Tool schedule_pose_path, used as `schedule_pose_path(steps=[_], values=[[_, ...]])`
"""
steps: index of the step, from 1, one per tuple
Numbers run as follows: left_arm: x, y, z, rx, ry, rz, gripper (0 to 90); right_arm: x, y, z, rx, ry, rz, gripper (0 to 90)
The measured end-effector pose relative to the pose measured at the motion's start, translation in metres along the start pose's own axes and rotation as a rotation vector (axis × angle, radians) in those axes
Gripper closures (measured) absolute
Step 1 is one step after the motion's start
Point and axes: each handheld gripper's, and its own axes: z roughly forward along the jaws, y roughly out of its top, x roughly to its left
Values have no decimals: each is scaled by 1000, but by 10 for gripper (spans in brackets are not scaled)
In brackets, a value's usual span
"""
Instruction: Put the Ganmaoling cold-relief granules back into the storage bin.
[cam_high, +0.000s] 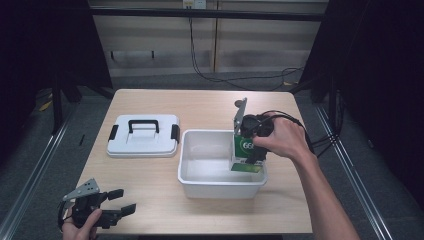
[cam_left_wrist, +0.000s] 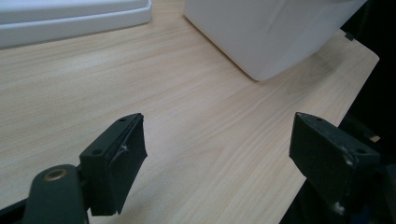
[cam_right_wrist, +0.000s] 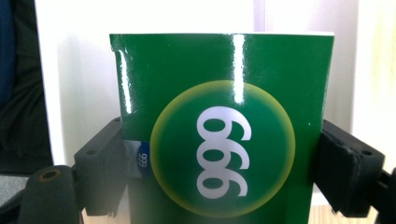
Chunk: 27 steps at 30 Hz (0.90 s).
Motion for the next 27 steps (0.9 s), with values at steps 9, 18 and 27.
schedule_pose_path(steps=[9, 18, 27], values=[[0, 0, 0, 2, -3, 0, 186, -3, 10, 20, 70, 12, -22, 151], [0, 0, 0, 2, -1, 1, 186, -6, 11, 32, 102, 14, -36, 147], [0, 0, 0, 2, -8, 3, 186, -10, 9, 50, 115, 40, -29, 142]])
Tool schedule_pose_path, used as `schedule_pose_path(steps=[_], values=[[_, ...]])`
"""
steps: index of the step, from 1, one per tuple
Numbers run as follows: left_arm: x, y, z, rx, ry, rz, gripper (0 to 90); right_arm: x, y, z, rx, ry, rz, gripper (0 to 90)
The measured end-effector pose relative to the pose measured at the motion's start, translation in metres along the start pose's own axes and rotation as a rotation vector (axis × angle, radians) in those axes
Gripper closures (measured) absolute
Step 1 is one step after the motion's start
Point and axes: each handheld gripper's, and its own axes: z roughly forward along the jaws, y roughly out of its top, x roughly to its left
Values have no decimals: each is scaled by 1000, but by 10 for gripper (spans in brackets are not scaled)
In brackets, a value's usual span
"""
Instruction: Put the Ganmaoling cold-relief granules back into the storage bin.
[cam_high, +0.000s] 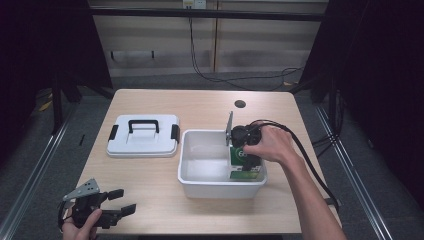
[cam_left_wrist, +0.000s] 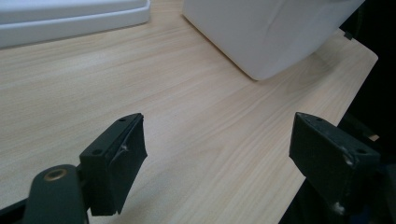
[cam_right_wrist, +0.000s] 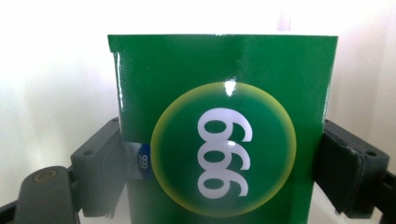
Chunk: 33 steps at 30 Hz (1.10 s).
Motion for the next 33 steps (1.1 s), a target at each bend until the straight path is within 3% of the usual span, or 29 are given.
schedule_pose_path(steps=[20, 33], values=[[0, 0, 0, 1, 2, -2, 186, -1, 4, 20, 48, 4, 24, 136], [1, 0, 0, 1, 1, -4, 186, -1, 8, 33, 90, -5, 11, 130]])
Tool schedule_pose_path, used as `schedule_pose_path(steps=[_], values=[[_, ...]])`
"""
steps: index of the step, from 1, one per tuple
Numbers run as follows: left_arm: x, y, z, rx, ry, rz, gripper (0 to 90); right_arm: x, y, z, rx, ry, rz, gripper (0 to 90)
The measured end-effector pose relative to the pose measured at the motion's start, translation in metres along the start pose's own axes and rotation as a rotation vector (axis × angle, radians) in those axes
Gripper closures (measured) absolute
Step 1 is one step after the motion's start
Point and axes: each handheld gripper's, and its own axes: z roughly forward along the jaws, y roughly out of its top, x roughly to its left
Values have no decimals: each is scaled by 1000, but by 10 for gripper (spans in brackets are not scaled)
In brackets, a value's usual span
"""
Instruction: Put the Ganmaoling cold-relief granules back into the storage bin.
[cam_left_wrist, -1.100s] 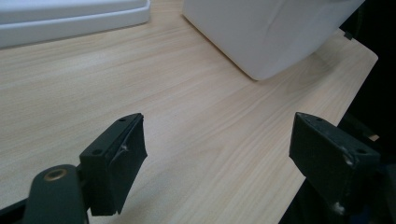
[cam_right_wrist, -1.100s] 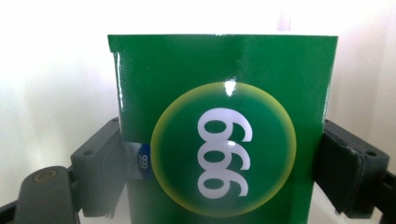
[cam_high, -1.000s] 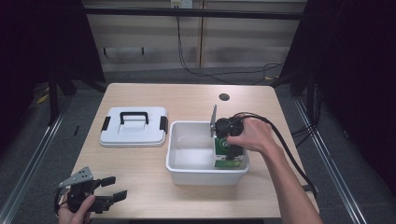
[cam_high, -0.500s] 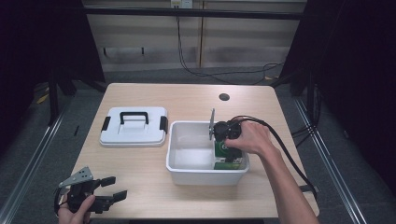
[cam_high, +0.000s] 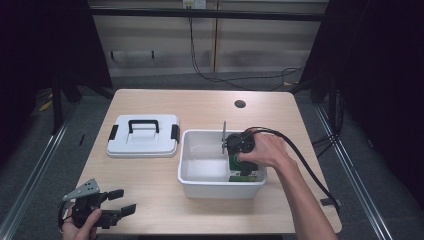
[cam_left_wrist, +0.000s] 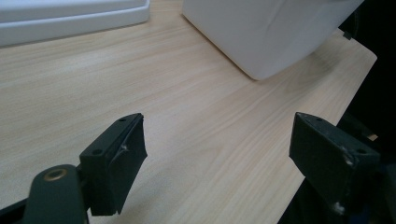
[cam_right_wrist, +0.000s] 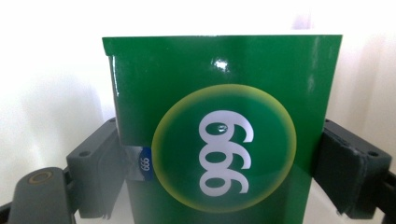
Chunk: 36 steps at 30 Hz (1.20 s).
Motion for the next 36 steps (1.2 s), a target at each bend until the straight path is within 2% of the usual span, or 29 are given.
schedule_pose_path(steps=[14, 24, 32, 36], values=[[0, 0, 0, 0, 5, -3, 186, -1, -3, 6, -8, 16, 12, 114], [0, 0, -1, -1, 0, -4, 185, 0, -5, 2, -29, 25, 10, 114], [0, 0, -1, 0, 0, -3, 183, 0, -9, -7, -84, 2, 21, 103], [0, 0, -1, 0, 0, -4, 183, 1, -12, -12, -90, -10, 24, 100]])
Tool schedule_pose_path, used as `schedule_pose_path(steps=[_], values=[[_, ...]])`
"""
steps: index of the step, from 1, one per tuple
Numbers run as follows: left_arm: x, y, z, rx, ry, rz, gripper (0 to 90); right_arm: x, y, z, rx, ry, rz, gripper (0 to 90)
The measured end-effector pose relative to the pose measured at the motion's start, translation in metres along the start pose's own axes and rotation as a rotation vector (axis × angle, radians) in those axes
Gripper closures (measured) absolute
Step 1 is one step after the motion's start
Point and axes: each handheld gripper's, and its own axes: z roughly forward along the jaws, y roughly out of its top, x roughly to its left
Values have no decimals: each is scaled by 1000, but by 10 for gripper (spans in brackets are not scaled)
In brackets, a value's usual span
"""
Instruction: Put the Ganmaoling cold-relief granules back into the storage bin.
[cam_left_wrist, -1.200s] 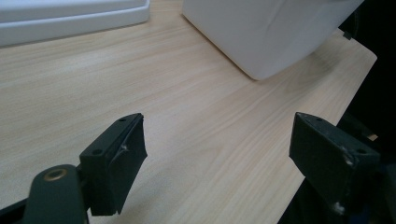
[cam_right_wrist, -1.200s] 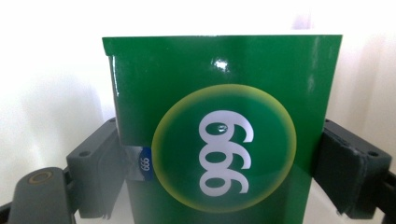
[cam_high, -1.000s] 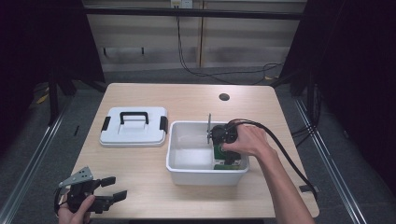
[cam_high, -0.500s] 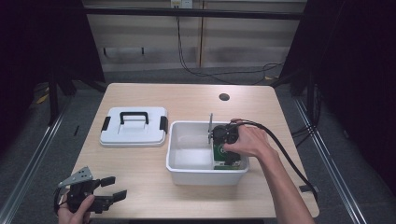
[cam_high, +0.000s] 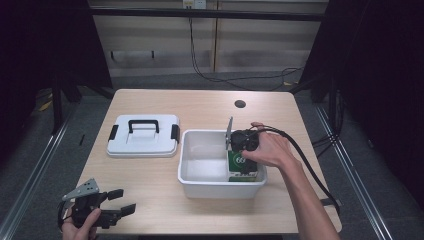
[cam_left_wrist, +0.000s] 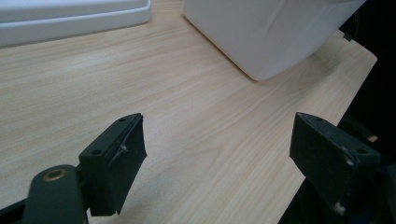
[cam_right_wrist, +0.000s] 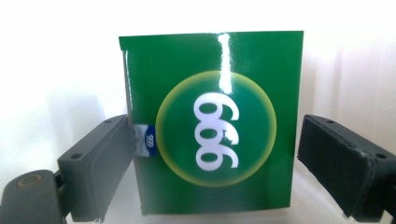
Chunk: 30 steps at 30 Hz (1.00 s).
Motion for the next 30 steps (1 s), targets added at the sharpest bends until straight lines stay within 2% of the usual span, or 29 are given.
schedule_pose_path(steps=[2, 3, 13, 16, 18, 21, 24, 27, 30], values=[[0, 0, 0, 2, -1, 4, 183, 0, -1, -2, -14, -3, -11, 100], [0, 0, 0, 1, -1, 2, 183, 1, -2, -4, -19, -7, 7, 100], [0, 0, 0, 3, -1, 2, 183, 5, -10, -21, -91, -23, 11, 100], [0, 0, 0, 3, -2, 3, 183, 8, -14, -28, -126, -30, 28, 101], [0, 0, 0, 2, 0, 2, 183, 9, -19, -35, -177, -38, 28, 119], [0, 0, 0, 2, -1, 3, 183, 11, -22, -40, -201, -46, 42, 120], [0, 0, 0, 4, 4, 4, 183, 12, -29, -46, -254, -52, 39, 121], [0, 0, 1, 5, 4, 1, 183, 14, -35, -50, -289, -79, 53, 116], [-1, 0, 0, 2, 8, 3, 183, 17, -42, -52, -330, -84, 74, 112]])
